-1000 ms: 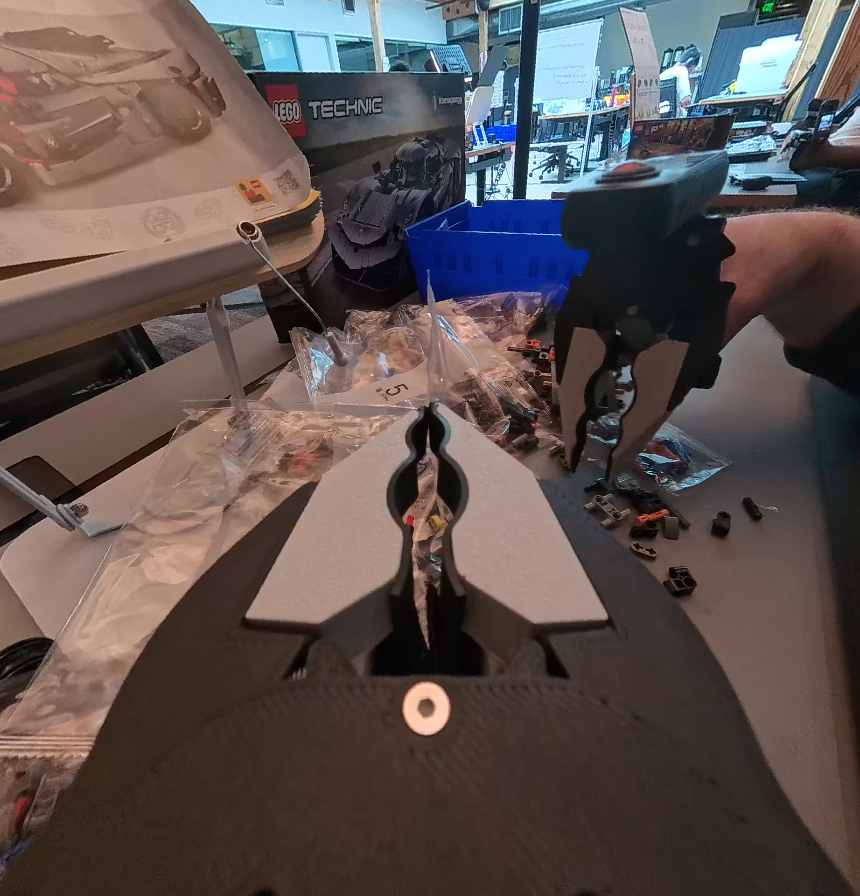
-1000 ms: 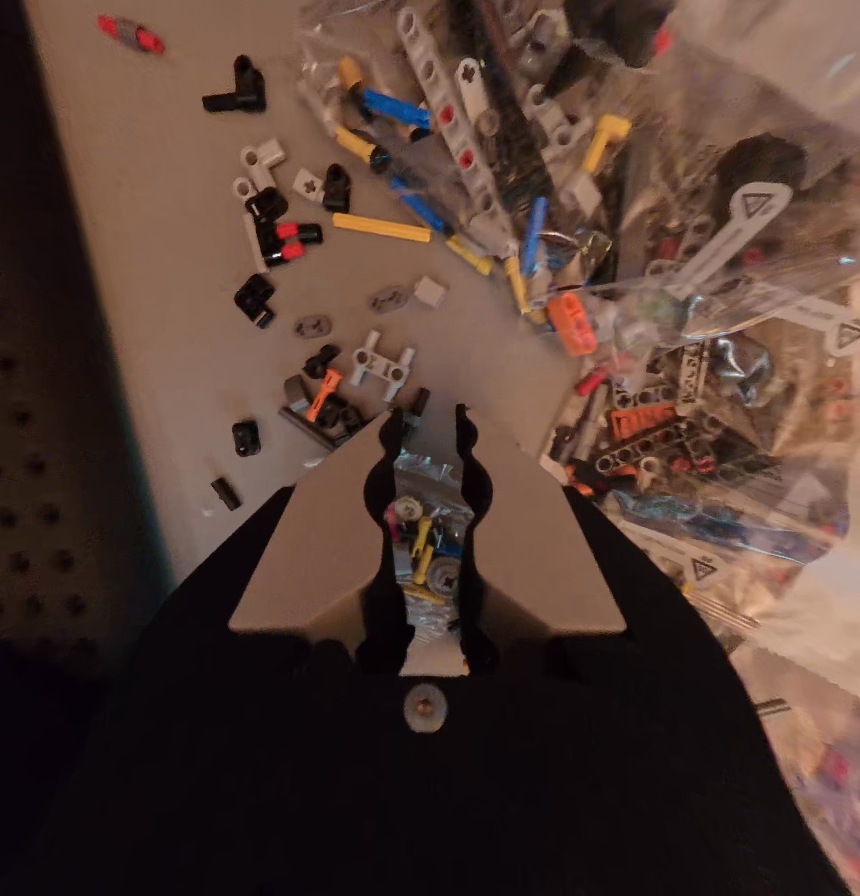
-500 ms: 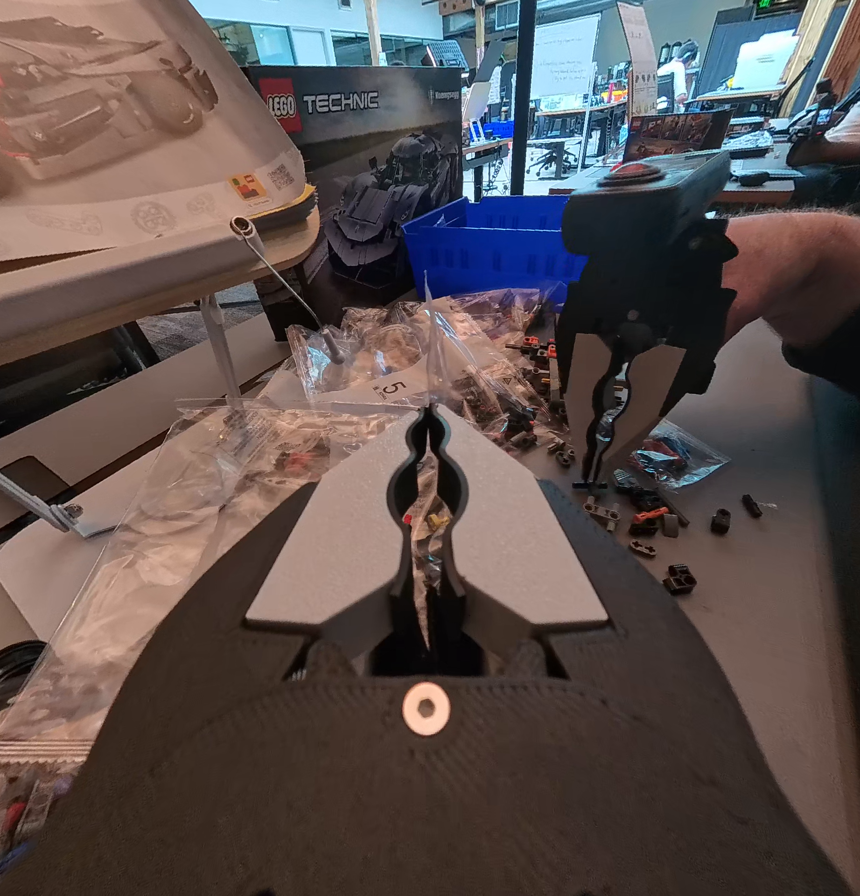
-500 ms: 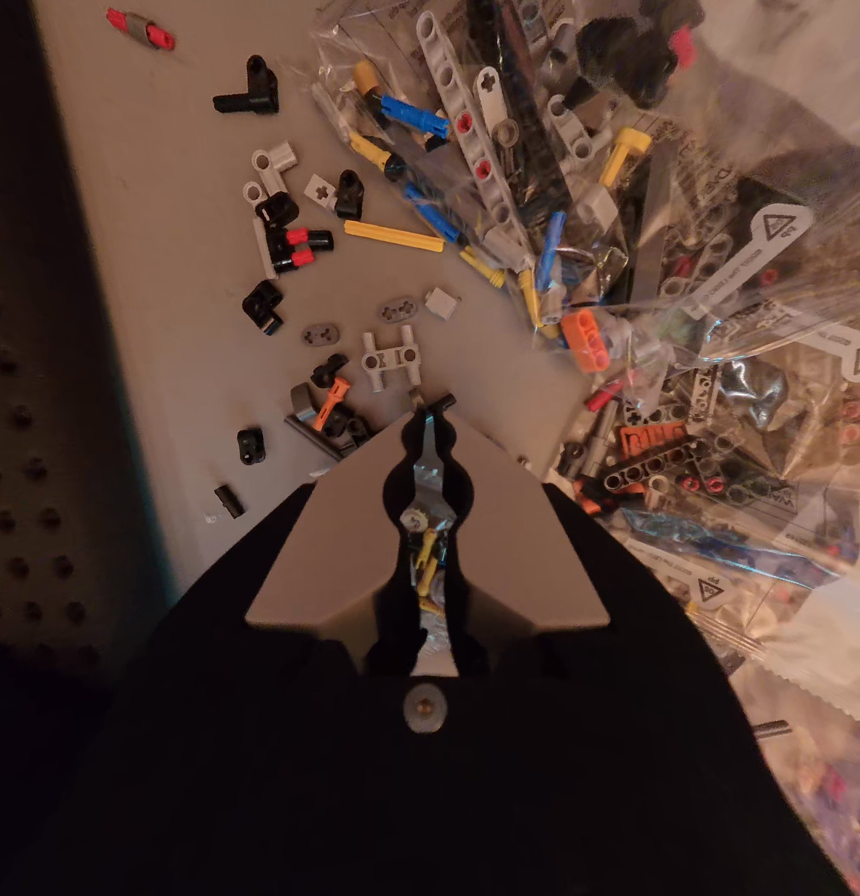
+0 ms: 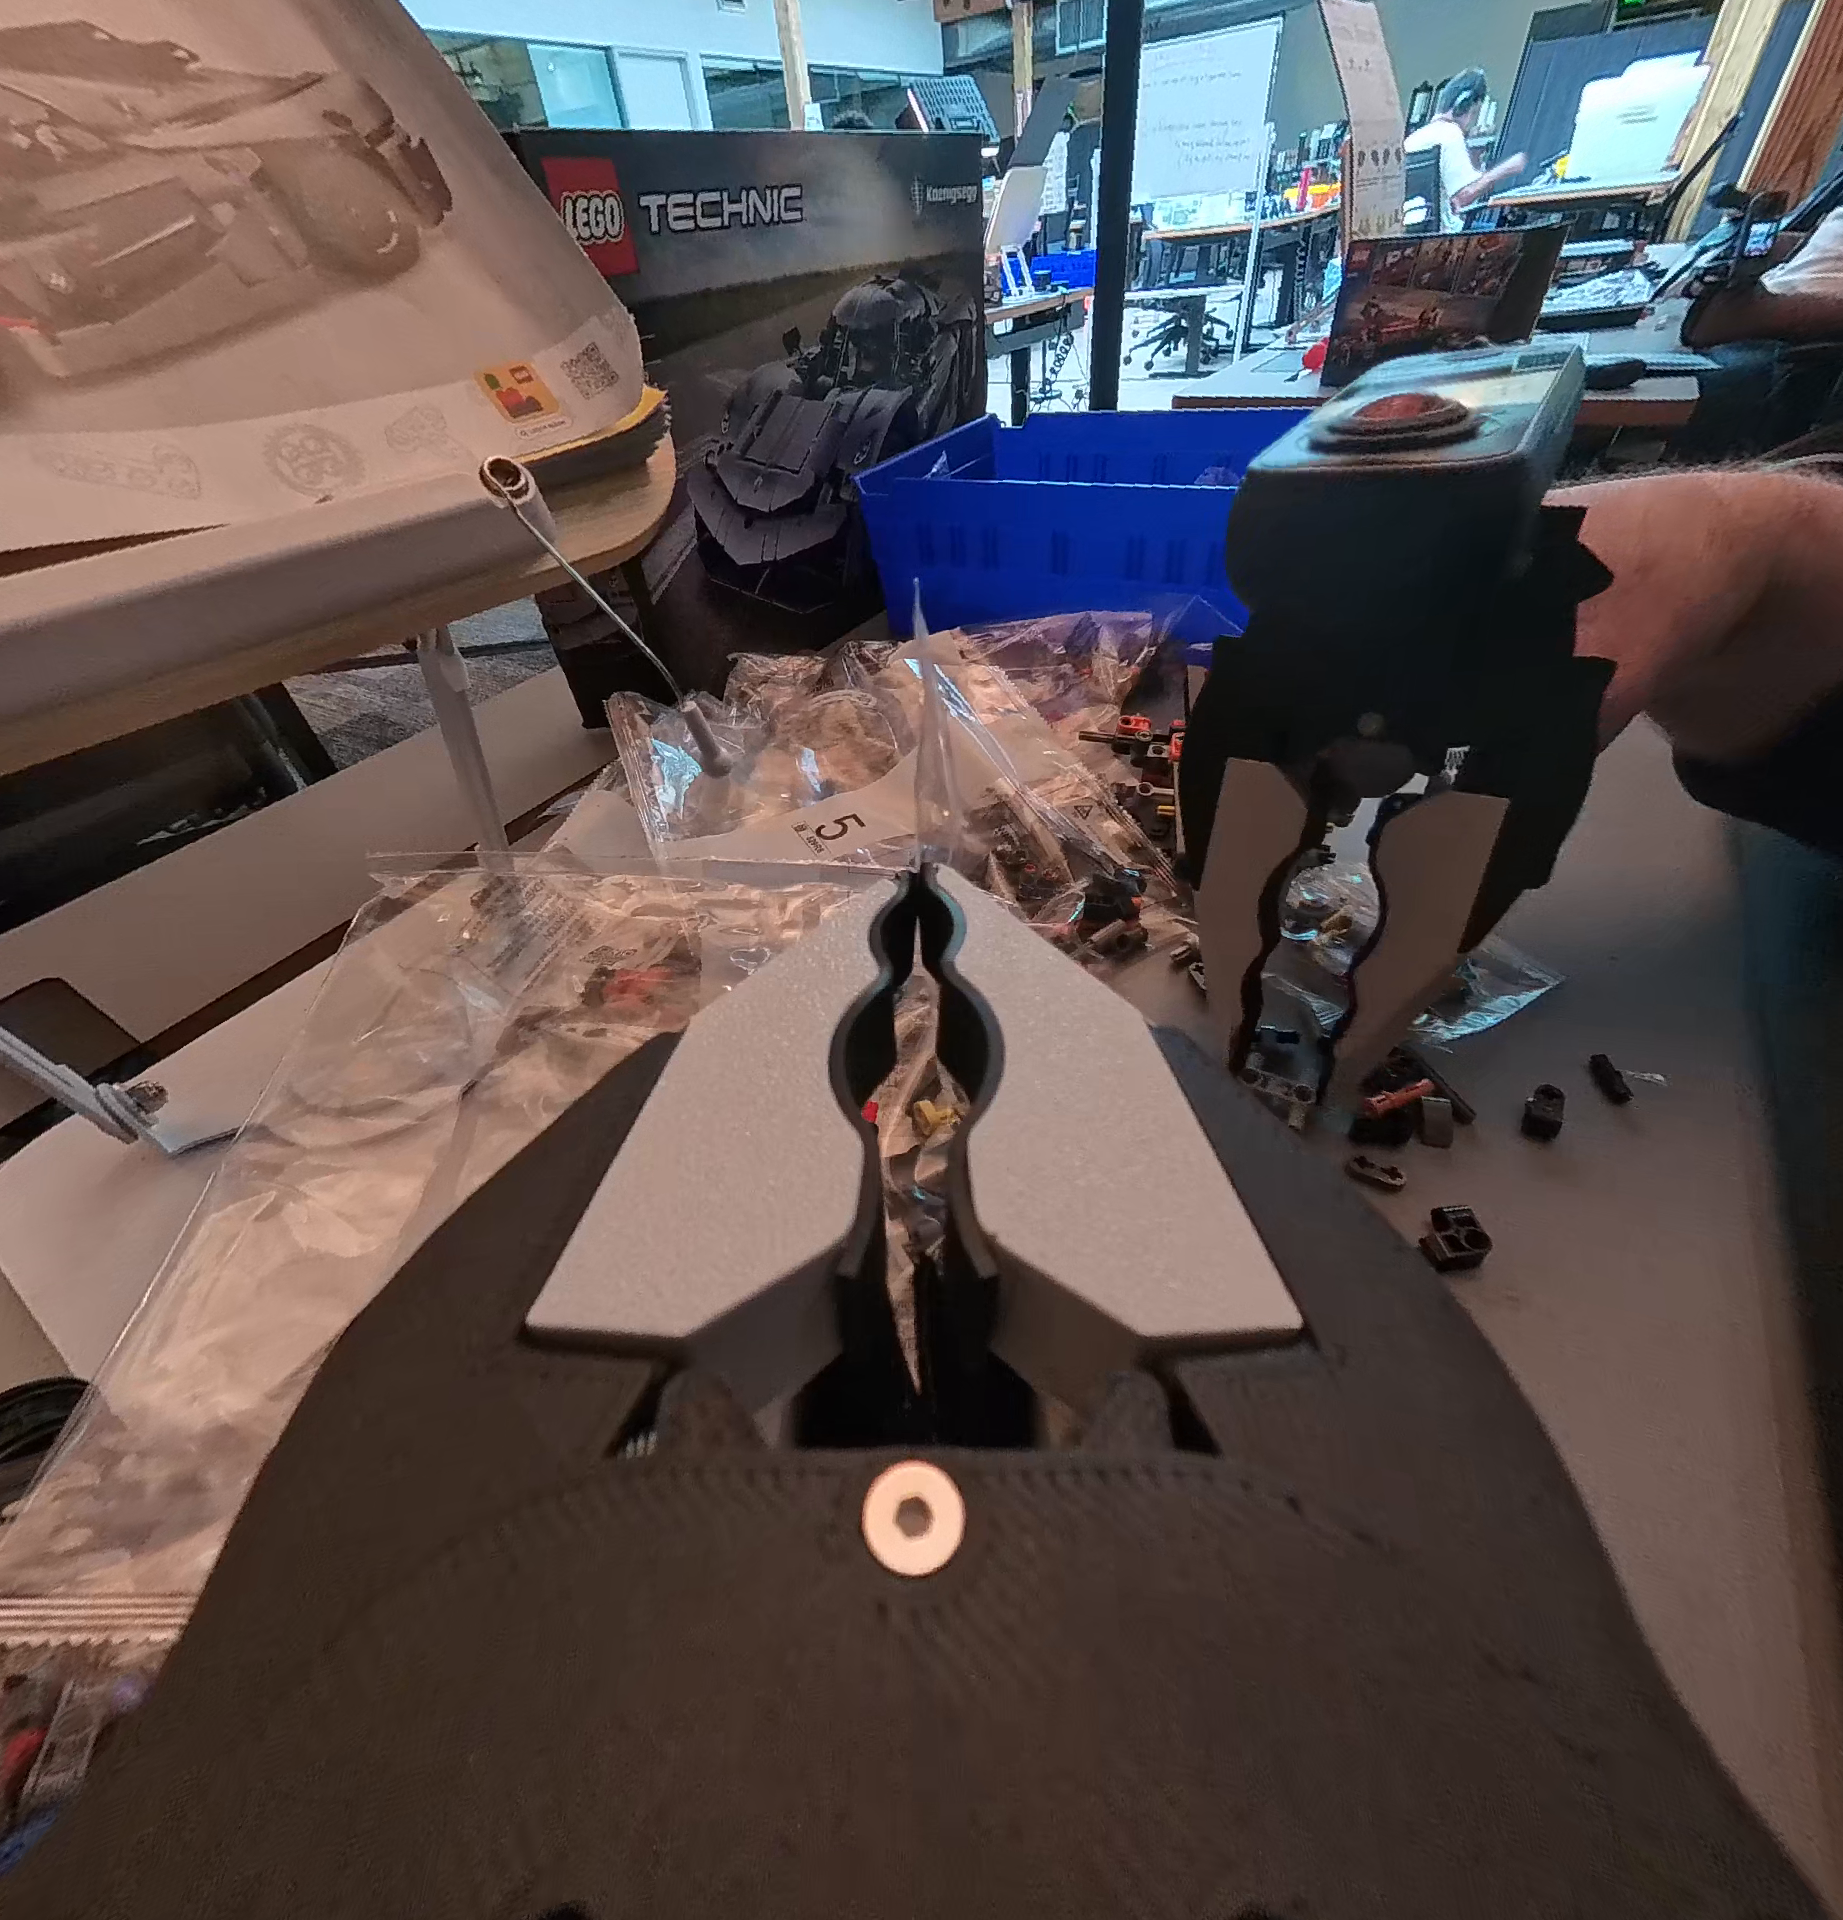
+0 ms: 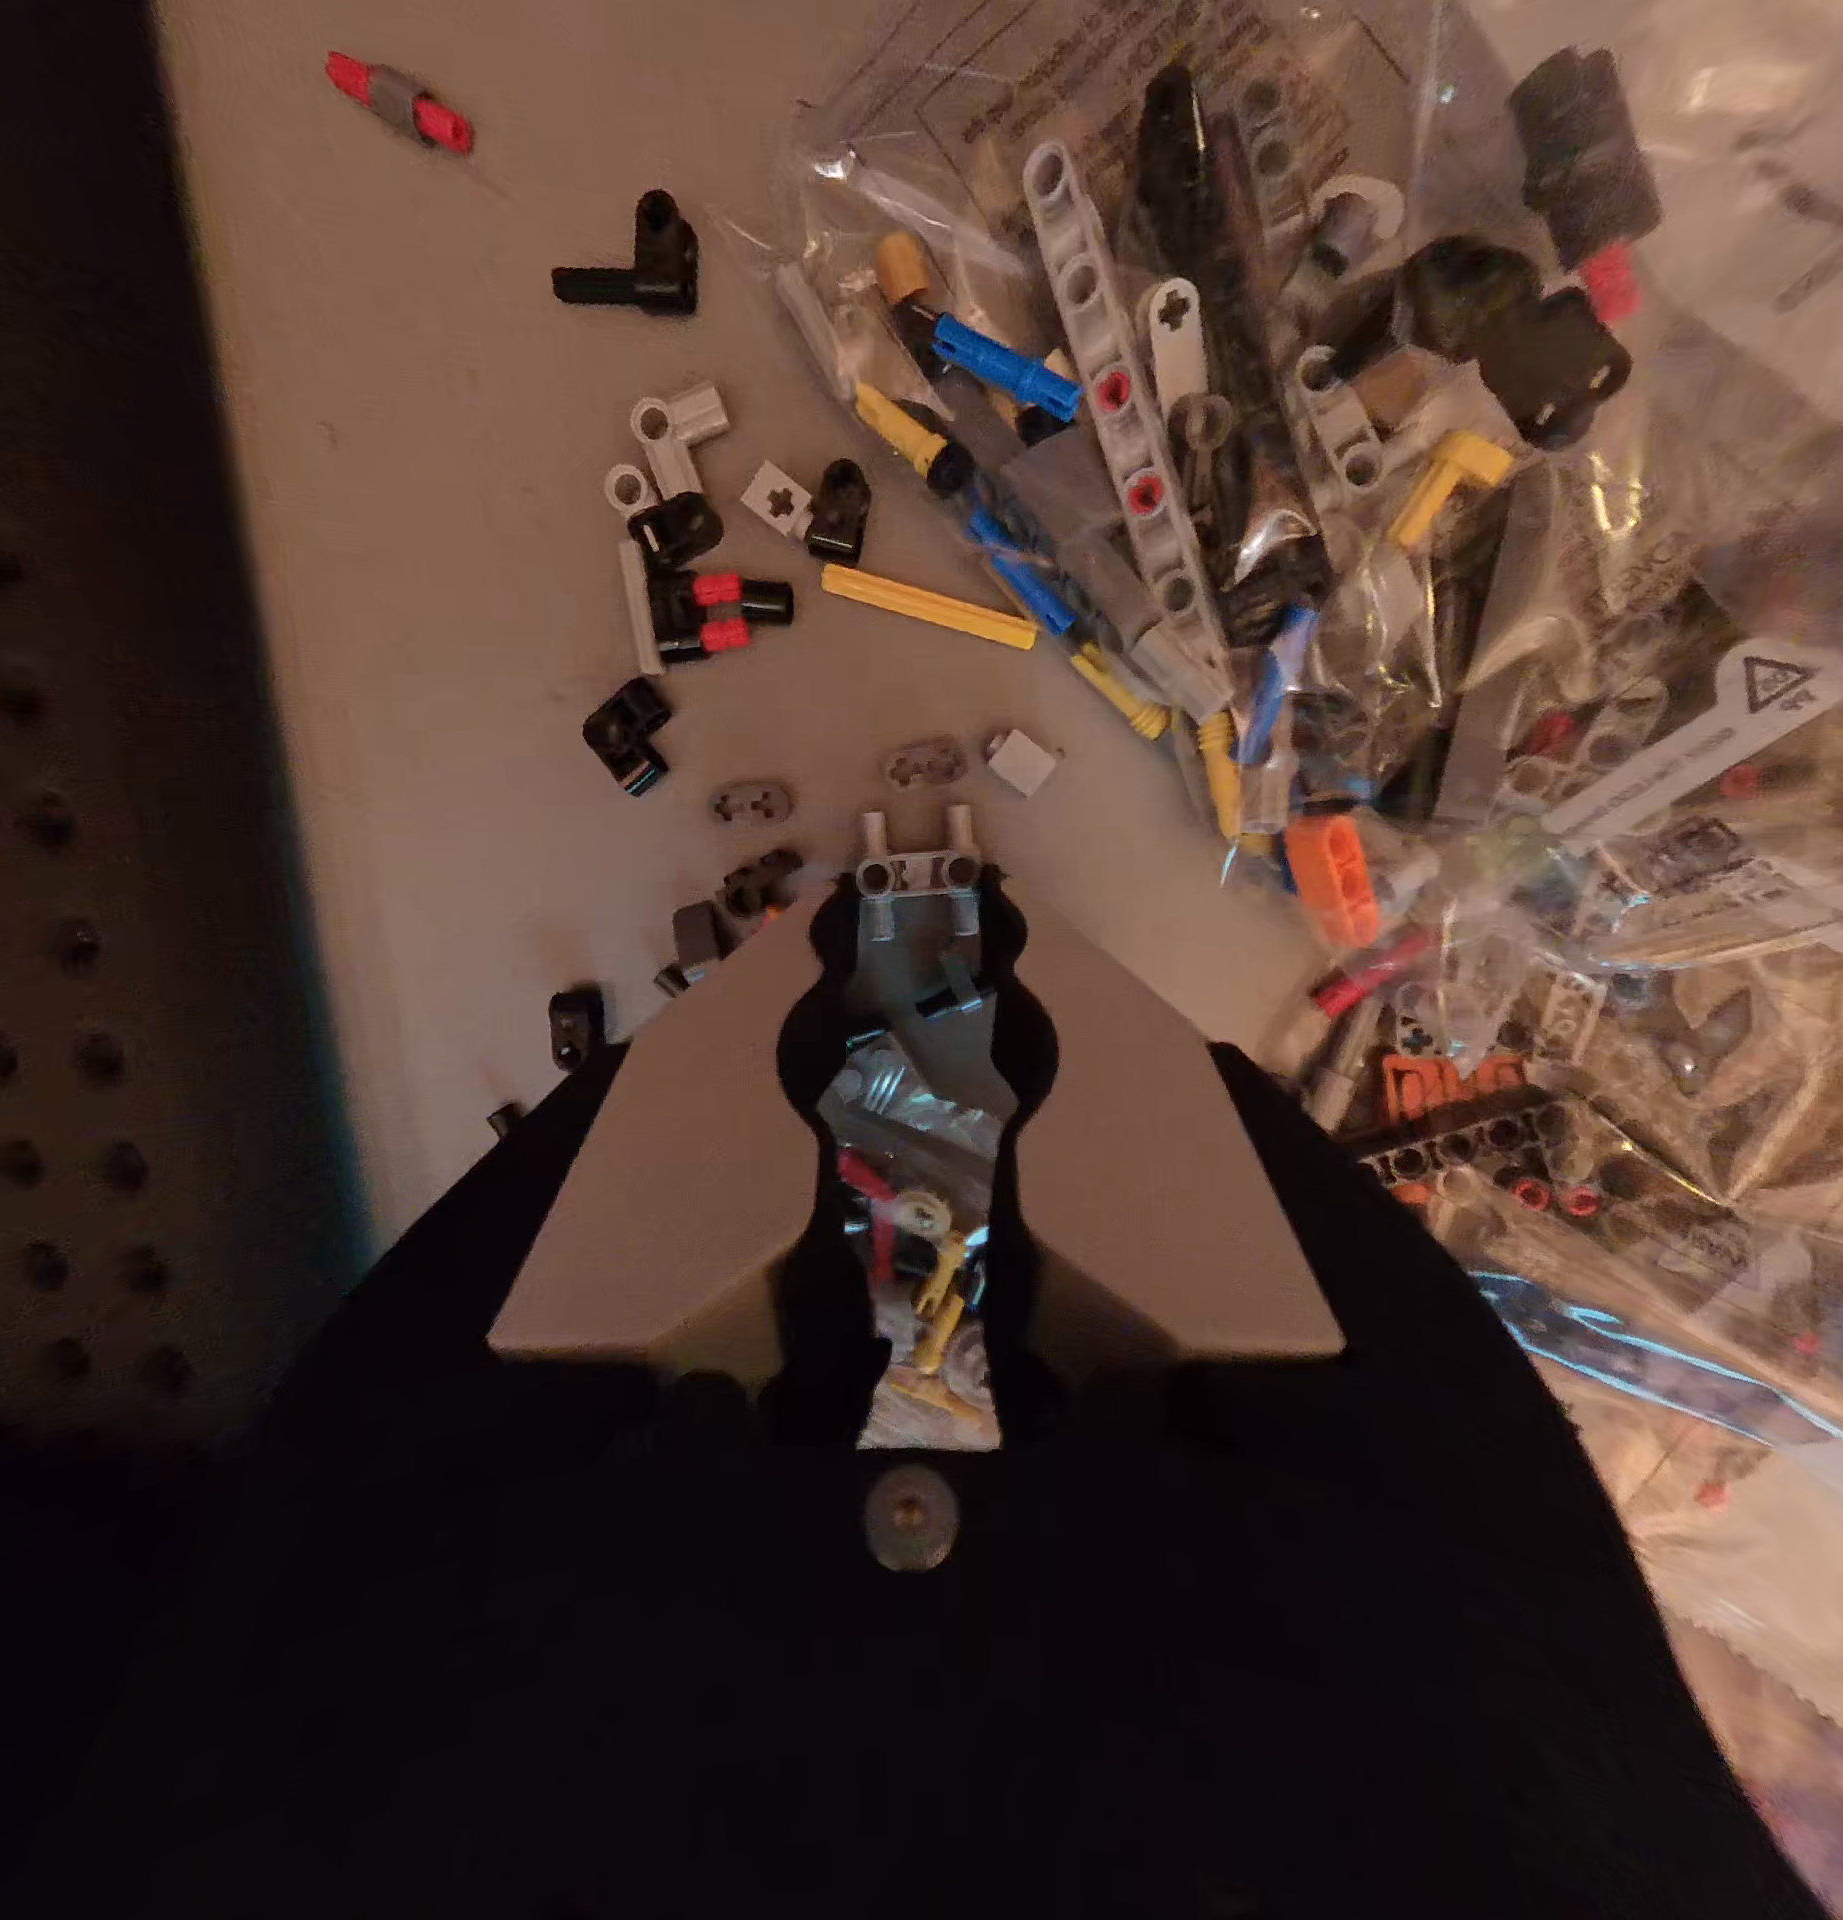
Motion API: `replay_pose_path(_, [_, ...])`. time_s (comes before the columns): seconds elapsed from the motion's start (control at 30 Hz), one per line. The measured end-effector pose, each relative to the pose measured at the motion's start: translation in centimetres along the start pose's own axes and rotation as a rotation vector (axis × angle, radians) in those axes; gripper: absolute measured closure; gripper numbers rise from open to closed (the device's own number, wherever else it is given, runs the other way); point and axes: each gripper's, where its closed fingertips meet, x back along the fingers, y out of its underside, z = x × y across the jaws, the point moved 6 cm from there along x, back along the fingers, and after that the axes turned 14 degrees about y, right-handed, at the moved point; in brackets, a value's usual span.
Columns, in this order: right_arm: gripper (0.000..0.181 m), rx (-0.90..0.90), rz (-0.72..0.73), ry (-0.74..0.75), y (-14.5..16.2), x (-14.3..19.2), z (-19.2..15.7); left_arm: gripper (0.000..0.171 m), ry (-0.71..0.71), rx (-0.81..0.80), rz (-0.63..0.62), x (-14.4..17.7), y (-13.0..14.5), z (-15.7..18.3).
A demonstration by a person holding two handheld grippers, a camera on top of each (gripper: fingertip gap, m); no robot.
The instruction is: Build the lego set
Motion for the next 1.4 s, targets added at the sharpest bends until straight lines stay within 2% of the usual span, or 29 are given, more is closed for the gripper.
replay_pose_path(0.07, [0.161, 0.0, 0.024, 0.011, -0.2, 0.3, 0.2, 0.171, 0.004, 0.001, 0.0, -0.1, 0.0, 0.0])
replay_pose_path(0.33, [0.161, -0.065, 0.361, 0.193, -3.9, 3.9, 2.4, 0.171, 0.033, 0.006, -0.002, -0.6, 0.1, 0.5])
replay_pose_path(0.47, [0.16, -0.101, 0.461, 0.269, -5.3, 4.4, 3.3, 0.171, 0.04, 0.014, 0.002, -0.7, 0.1, 0.6])
replay_pose_path(0.87, [0.161, -0.148, 0.591, 0.405, -7.6, 4.7, 4.6, 0.171, 0.054, 0.036, 0.017, -0.9, 0.1, 0.6])
replay_pose_path(1.4, [0.161, -0.195, 0.684, 0.334, -7.8, 5.9, 4.2, 0.171, 0.062, 0.083, 0.061, -0.6, -0.1, 0.3])
